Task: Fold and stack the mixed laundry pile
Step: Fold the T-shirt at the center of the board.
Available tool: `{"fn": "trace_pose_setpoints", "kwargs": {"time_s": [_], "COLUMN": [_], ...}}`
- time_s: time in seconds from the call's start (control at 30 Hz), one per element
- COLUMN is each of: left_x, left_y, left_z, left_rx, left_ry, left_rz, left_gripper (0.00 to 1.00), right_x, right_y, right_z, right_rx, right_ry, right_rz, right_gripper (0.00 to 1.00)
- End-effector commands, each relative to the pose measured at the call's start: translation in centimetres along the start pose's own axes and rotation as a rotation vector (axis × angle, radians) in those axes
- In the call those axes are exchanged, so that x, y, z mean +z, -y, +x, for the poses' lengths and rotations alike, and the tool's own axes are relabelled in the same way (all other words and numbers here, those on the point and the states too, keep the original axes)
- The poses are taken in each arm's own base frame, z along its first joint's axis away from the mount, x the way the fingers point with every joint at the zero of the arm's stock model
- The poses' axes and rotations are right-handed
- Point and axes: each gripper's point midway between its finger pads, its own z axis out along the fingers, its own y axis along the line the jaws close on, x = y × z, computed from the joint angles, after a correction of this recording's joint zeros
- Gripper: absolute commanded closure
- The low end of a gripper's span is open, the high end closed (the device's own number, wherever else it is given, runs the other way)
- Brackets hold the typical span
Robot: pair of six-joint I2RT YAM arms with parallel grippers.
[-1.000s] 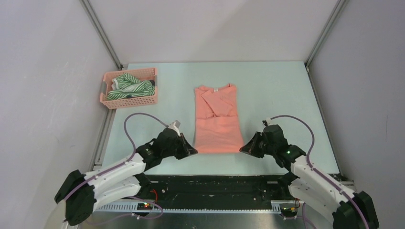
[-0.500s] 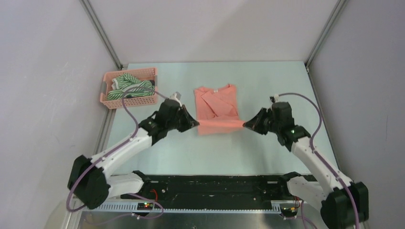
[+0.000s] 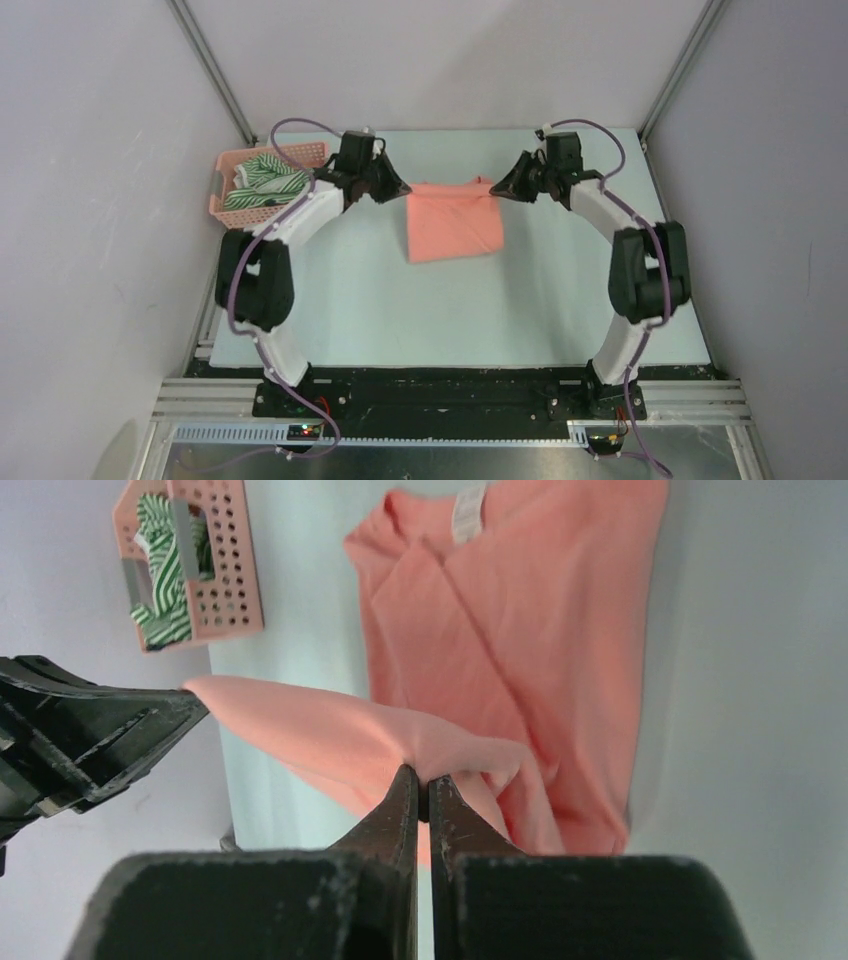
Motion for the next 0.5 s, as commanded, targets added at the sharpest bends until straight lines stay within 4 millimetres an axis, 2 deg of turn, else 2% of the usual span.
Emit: {"fn": "trace_pose_setpoints", "kwargs": {"time_s": [0.0,0.1,0.13,0.2,0.27,0.3,0.33,0.37,0.4,0.43,0.47], "left_x": [2.1,5.1,5.6,7.6,10.7,11.0,12.5,12.7,13.9,14.1,14.7], "left_y": [1.1,0.5,0.2,-0.1,-1.7,-1.0,-2.3,-1.7,-2.6,-2.1,-2.2], "left_z": [-4.9,-6.8,-7.3,-7.9,-7.7,-8.7,-8.3,-9.2,-8.9,-9.8,-10.5], "left_rx": [0.054,0.054,0.049,0.044,0.02,0.024,0.011,0.012,0.005,0.016,0.018], "left_ry": [0.048,0.046,0.048,0.032,-0.007,0.009,-0.009,0.008,-0.004,0.014,0.026], "left_rz": [0.05,0.043,0.042,0.051,0.045,0.065,0.047,0.061,0.051,0.066,0.068], "left_gripper": [1.0,1.0,1.0,1.0,1.0,1.0,1.0,1.0,1.0,1.0,0.99], "right_x": [3.3,5.3,6.2,7.4,8.6,8.9,9.7,10.0,10.8,11.1,11.8], "right_y": [-0.1,0.8,0.8,1.3,1.9,2.3,2.6,2.9,3.3,3.6,3.9], "right_z": [-4.3,-4.9,-5.8,-6.8,-7.7,-8.0,-8.7,-8.7,-9.4,-9.5,-10.2], "right_rx": [-0.053,-0.048,-0.053,-0.052,-0.046,-0.038,-0.038,-0.032,-0.033,-0.032,-0.037], "right_ry": [0.006,-0.038,-0.036,-0.04,-0.039,-0.041,-0.038,-0.047,-0.042,-0.048,-0.039], "right_rz": [-0.041,-0.024,-0.029,-0.02,-0.01,-0.003,-0.005,0.0,-0.001,0.004,-0.001], "right_gripper": [1.0,1.0,1.0,1.0,1.0,1.0,0.99,0.97,0.94,0.91,0.84]}}
